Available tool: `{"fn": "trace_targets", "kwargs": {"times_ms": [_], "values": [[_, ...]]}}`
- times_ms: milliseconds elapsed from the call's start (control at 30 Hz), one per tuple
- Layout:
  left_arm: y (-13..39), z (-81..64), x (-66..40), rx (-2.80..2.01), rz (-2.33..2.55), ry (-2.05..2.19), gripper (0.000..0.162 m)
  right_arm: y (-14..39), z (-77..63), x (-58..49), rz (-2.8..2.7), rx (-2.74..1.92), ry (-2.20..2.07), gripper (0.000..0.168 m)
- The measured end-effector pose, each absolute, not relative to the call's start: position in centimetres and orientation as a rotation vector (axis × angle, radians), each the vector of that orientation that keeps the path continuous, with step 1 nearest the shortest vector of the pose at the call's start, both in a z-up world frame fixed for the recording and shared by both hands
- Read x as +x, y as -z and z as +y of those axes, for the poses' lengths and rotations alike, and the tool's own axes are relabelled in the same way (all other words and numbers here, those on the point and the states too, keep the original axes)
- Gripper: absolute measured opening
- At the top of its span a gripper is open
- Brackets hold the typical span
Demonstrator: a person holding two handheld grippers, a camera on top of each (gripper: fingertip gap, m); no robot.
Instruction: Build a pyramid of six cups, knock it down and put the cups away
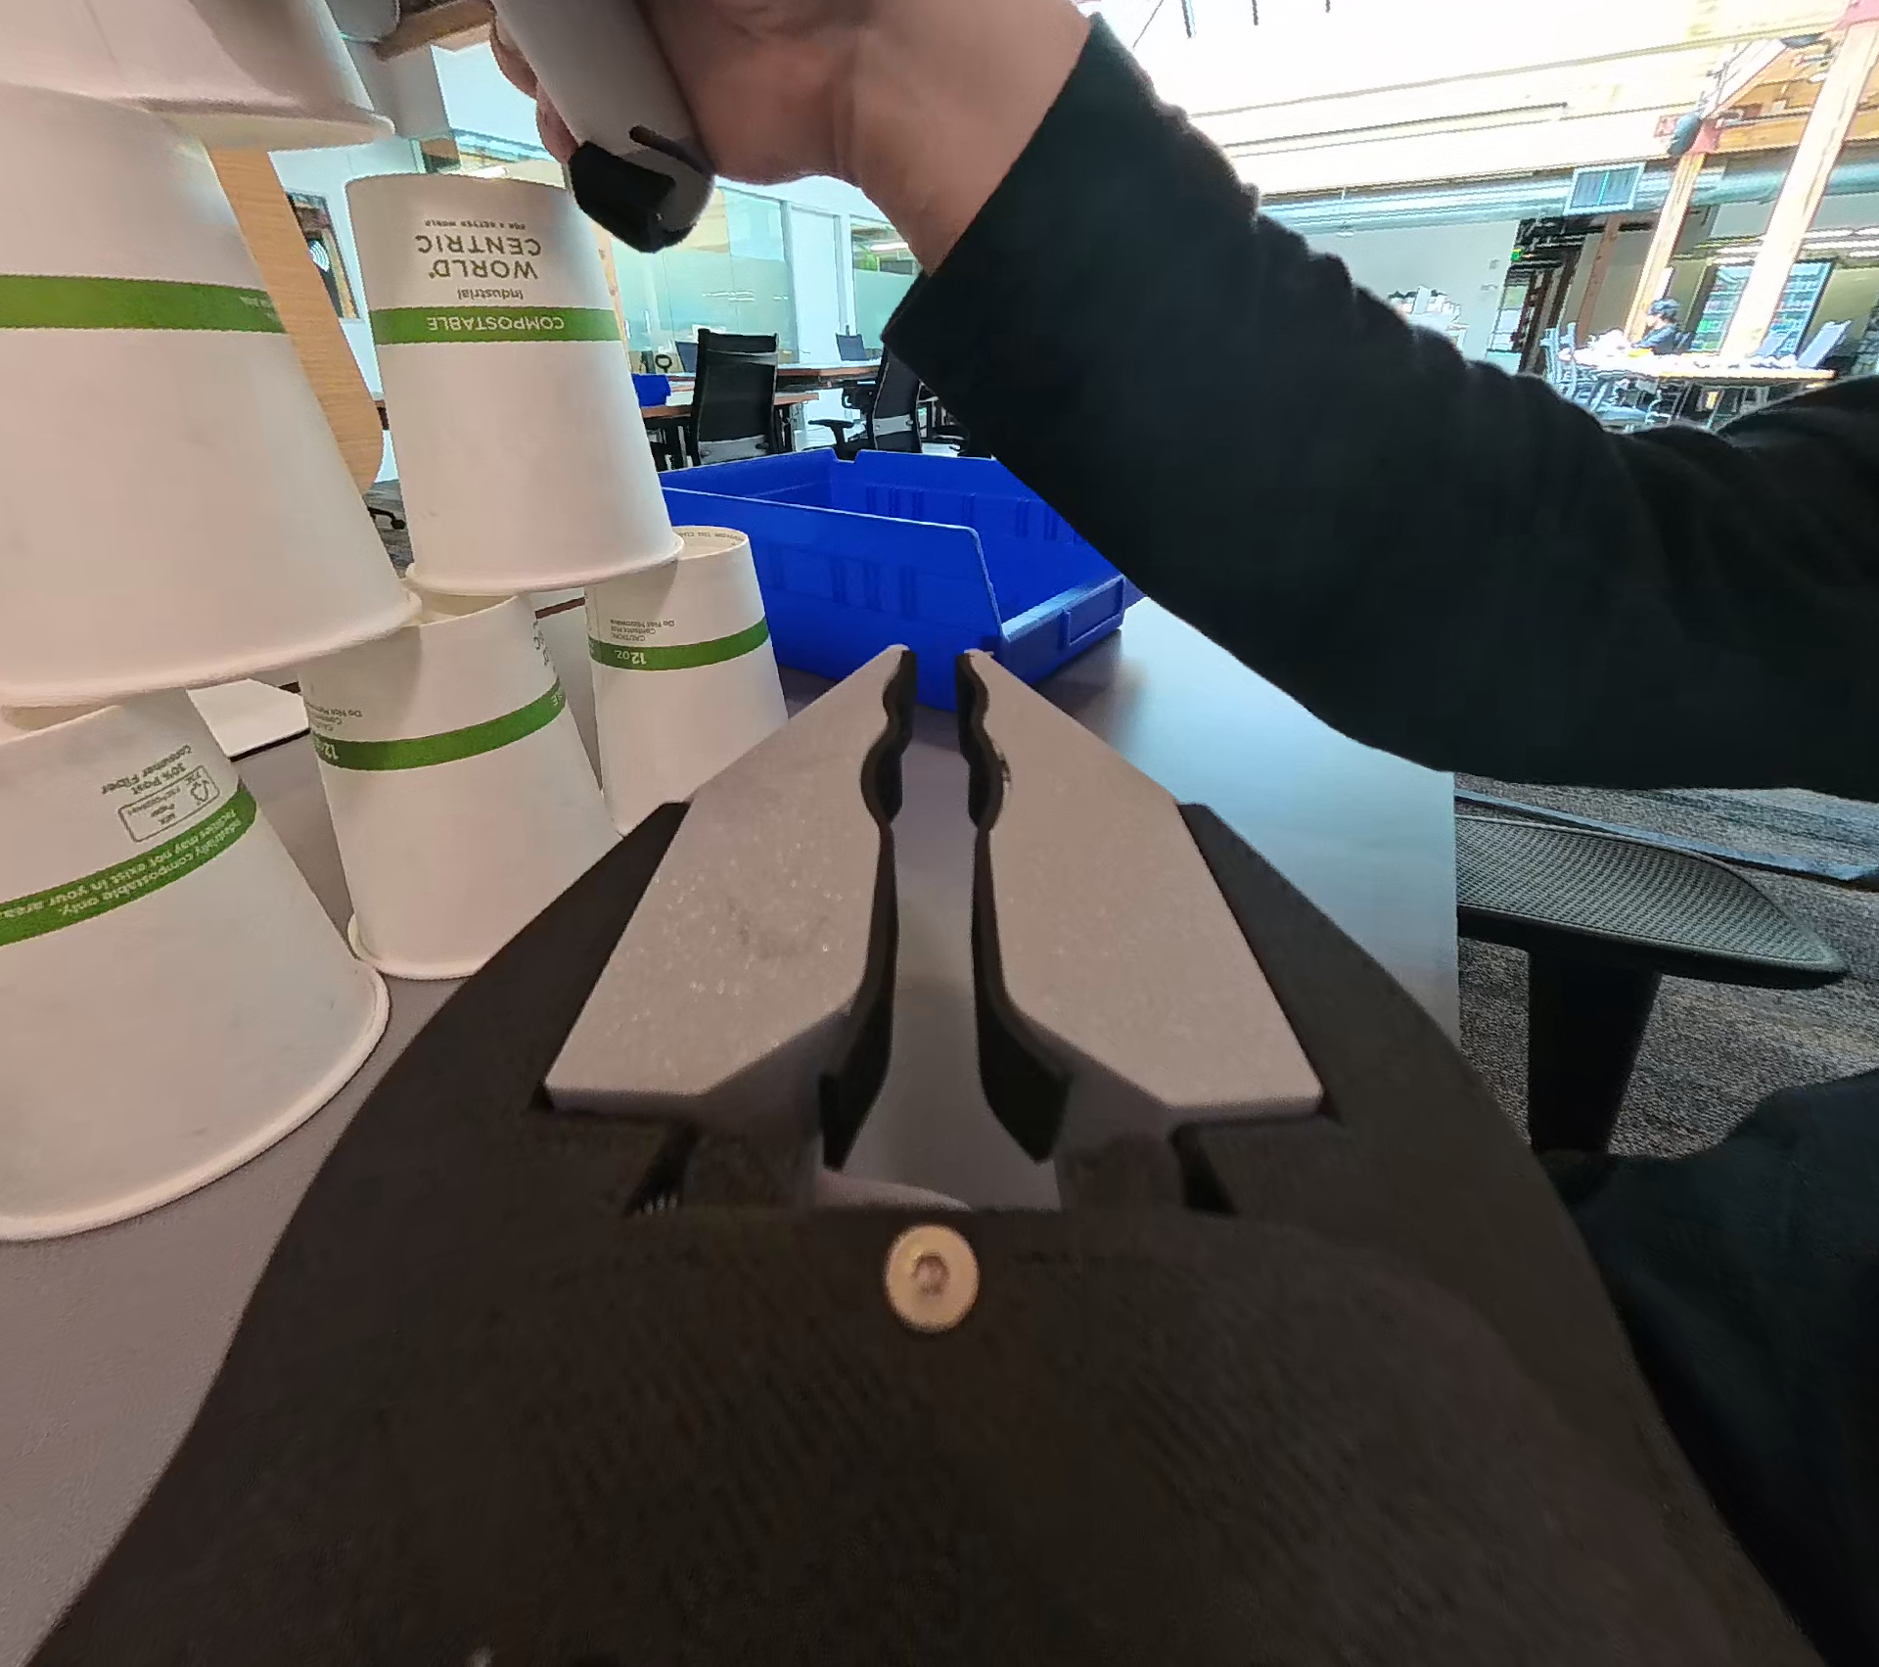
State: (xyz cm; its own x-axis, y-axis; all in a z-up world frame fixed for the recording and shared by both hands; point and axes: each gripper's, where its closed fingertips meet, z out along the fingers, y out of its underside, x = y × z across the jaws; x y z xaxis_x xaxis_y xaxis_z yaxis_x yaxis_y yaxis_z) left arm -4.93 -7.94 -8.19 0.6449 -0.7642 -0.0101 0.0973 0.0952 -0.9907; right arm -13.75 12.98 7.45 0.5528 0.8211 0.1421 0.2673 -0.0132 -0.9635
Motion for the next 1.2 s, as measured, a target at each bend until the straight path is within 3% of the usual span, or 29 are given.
{"fn": "trace_targets", "kwargs": {"times_ms": [567, 733, 1067, 1167, 1200], "values": [[8.2, -7.9, -4.9, -1.334, 0.626, 0.706, 0.004, -6.6, 12.7, -12.6, -0.911, -1.571, -0.625, 0.088], [8.2, -7.9, -5.0, -1.332, 0.626, 0.706, 0.004, -7.0, 12.6, -12.3, -0.887, -1.556, -0.628, 0.099], [8.1, -8.0, -5.0, -1.326, 0.621, 0.706, 0.004, -13.0, 9.7, -8.0, -0.757, -1.288, -0.574, 0.104], [8.1, -8.0, -5.1, -1.325, 0.615, 0.708, 0.004, -16.1, 7.0, -4.6, -0.644, -1.063, -0.55, 0.096], [8.1, -8.0, -5.1, -1.326, 0.614, 0.711, 0.004, -17.6, 5.7, -3.5, -0.612, -0.938, -0.544, 0.086]]}}
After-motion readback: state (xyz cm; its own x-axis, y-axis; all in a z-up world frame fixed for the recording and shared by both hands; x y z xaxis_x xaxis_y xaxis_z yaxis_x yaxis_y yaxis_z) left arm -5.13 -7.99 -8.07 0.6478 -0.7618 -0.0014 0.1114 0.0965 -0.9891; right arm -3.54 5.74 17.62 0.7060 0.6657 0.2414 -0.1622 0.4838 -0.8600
